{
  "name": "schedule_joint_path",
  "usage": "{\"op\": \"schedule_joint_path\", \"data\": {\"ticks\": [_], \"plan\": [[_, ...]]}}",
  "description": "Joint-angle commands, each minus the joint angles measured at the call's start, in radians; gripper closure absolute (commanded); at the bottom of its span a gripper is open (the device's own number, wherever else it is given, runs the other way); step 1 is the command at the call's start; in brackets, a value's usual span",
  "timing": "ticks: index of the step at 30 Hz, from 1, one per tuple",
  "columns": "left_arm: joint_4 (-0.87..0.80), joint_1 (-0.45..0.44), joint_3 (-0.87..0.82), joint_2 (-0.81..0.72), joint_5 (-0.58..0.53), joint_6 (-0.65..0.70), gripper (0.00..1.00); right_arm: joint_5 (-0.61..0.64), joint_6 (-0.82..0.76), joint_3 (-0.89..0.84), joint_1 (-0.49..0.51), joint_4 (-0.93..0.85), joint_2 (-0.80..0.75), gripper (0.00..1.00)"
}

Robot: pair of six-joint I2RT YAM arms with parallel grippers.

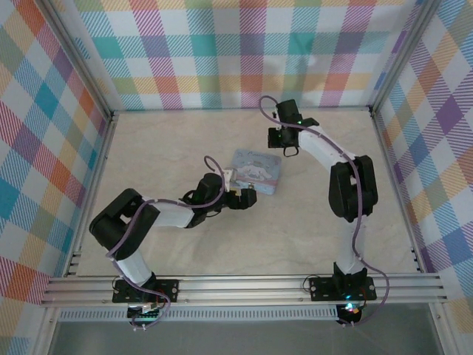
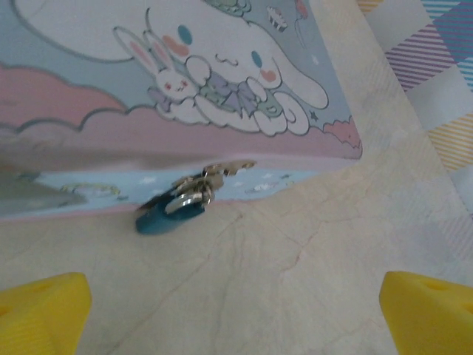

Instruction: Unlock a padlock with a key

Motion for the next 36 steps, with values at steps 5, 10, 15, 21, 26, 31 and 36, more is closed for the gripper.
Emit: {"op": "schedule_joint_path", "data": {"ticks": [5,10,15,21,26,31,36], "plan": [[0.179,-0.047,0.054,0.118,-0.104,0.115,0.00,-0.049,-0.040,0.111,-0.001,-0.091,0.091,1.00],[0.254,-0.062,0.083,0.193,-0.097,0.115,0.01,-0.067,-0.042,0.119,0.008,-0.102,0.114,1.00],[0.314,-0.072,0.107,0.249,-0.040,0.102,0.04,-0.073,-0.048,0.116,0.025,-0.115,0.132,1.00],[0.324,-0.071,0.124,0.264,0.029,0.100,0.09,-0.076,-0.044,0.084,0.042,-0.103,0.138,1.00],[0.328,-0.064,0.150,0.287,0.080,0.099,0.19,-0.075,-0.040,0.060,0.047,-0.097,0.134,1.00],[0.314,-0.061,0.177,0.305,0.067,0.089,0.18,-0.073,-0.042,0.040,0.049,-0.093,0.120,1.00],[0.335,-0.061,0.184,0.316,0.042,0.087,0.15,-0.073,-0.044,0.021,0.048,-0.083,0.104,1.00]]}}
